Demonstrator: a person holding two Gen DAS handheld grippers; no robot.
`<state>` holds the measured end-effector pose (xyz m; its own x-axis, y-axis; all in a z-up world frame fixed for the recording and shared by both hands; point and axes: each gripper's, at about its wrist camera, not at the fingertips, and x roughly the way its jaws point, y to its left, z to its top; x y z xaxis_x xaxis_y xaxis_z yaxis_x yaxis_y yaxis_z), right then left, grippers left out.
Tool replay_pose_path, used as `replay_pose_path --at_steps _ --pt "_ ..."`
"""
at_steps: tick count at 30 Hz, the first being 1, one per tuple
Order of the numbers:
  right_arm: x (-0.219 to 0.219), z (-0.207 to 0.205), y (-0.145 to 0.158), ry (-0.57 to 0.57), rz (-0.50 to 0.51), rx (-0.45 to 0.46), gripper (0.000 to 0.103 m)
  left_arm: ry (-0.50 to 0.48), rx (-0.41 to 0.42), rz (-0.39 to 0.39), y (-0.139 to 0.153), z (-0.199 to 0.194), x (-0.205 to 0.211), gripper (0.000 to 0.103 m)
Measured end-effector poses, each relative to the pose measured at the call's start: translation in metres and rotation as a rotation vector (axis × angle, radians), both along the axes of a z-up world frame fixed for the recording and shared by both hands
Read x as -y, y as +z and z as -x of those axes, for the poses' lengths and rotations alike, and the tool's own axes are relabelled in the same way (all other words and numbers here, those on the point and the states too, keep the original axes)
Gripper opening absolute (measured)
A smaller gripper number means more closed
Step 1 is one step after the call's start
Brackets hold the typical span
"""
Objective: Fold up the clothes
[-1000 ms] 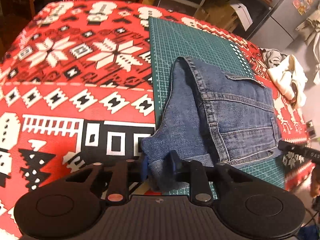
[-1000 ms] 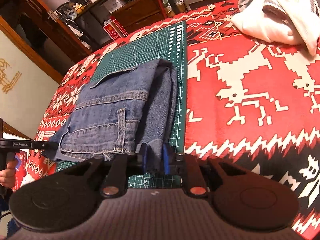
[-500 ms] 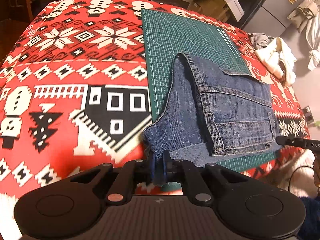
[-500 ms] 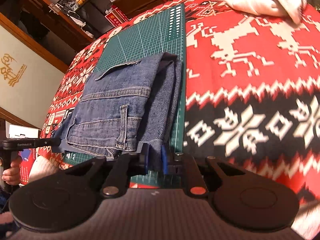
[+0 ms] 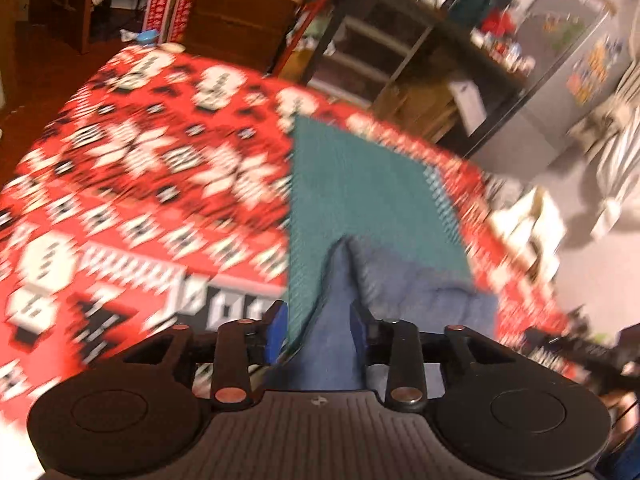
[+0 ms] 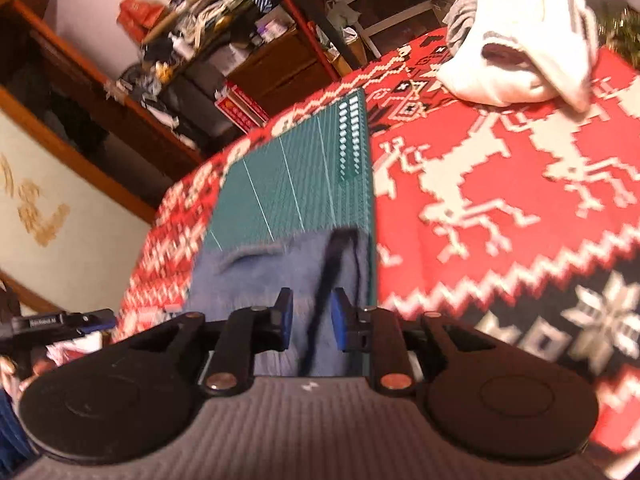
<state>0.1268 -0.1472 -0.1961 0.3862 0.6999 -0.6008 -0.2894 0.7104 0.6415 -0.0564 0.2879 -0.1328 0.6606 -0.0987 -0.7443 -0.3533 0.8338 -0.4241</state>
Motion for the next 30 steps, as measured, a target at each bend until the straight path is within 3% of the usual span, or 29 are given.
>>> replay_pose_path --at_steps 3,9,11,12,15,19,24,30 --pt "-0.011 -0.021 -0.016 -0.052 -0.049 -0.060 0.025 -0.003 0.009 0.034 -0.008 -0.035 0.007 0.039" --pt "-0.023 -0.042 -0.038 -0.087 -0.085 -0.115 0.025 -0.035 -0.077 0.045 -0.040 -0.092 0.025 0.039" --pt "-0.027 -0.046 -0.043 -0.080 -0.083 -0.120 0.024 -0.040 -0.096 0.067 -0.049 -0.103 0.027 0.035" --pt "-0.029 -0.047 -0.046 -0.073 -0.072 -0.117 0.018 -0.040 -0.106 0.072 -0.054 -0.108 0.029 0.029" --pt "-0.040 -0.046 -0.053 -0.038 0.022 -0.086 0.008 -0.032 -0.122 0.039 -0.064 -0.114 0.034 0.021" --pt "-0.051 -0.042 -0.050 -0.002 0.107 -0.017 0.006 -0.043 -0.117 -0.012 -0.069 -0.113 0.039 0.016" --pt "-0.061 -0.032 -0.030 0.009 0.151 0.096 0.003 -0.009 -0.068 0.010 -0.061 -0.108 0.034 0.013" --pt "-0.055 -0.033 -0.043 -0.003 0.155 0.049 0.003 -0.021 -0.084 0.004 -0.071 -0.113 0.033 0.015"
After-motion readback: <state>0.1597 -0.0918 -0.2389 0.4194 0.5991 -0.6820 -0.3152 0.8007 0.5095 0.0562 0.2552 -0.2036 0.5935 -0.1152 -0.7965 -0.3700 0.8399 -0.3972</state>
